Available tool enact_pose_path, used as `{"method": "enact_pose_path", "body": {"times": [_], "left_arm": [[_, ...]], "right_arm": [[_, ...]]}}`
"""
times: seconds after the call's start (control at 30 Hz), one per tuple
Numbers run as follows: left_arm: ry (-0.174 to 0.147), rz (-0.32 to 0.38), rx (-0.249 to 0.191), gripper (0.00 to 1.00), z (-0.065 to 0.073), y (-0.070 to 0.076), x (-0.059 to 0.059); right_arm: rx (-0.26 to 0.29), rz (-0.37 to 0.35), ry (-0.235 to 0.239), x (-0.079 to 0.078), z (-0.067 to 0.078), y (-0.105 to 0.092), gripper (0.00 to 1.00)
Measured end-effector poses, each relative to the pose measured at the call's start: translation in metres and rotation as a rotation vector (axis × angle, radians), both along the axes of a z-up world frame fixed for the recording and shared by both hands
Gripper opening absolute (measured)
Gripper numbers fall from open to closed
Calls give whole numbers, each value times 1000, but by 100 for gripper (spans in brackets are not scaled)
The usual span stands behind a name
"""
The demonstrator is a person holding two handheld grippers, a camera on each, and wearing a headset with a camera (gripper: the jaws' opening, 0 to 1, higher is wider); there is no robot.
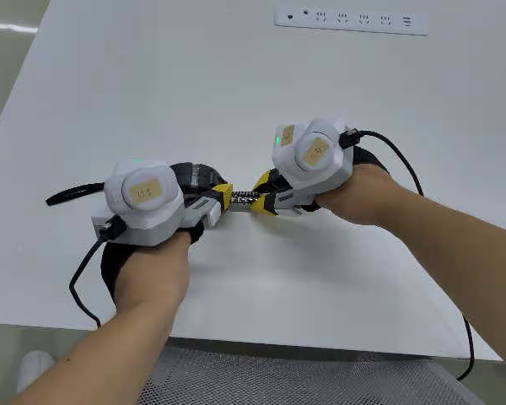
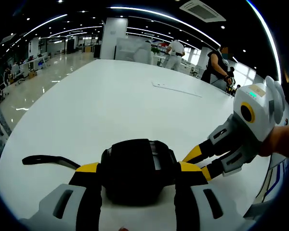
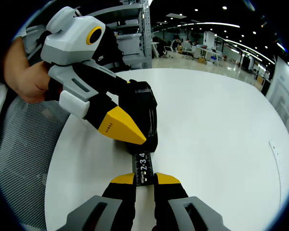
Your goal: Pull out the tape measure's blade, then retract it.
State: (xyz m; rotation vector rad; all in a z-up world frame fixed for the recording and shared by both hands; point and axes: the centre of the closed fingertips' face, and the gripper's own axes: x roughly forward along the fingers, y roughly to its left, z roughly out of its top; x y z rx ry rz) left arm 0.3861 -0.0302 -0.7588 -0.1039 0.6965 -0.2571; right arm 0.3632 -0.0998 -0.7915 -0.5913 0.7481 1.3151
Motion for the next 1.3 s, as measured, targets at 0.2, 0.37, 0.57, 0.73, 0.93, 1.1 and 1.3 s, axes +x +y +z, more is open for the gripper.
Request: {"method": "enact_pose_path", "body": {"times": [0.2,0.37,0.57,0.73,0.93,1.1,1.3], "left_arm": [[-1,2,-6,56,0,0,0],[-3,4,-8,56,0,0,0],[-3,8,-17,56,0,0,0],[1,12,-26,57,1,1,0],[1,5,-23,58,1,1,1],[4,-3,-25,59,1,0,0],[8,-11,-37,60,3,1,2]], "right_arm": [[21,-15,11,2,0,9,11],[27,-14,4,3,0,17,11],[40,-23,12,5,1,23,11],[58,-30,17,4,1,24,12],[60,-26,6,4,1,25,13],[58,-30,-4,4,1,25,14],[54,-58,-18,7,4,23,29]]}}
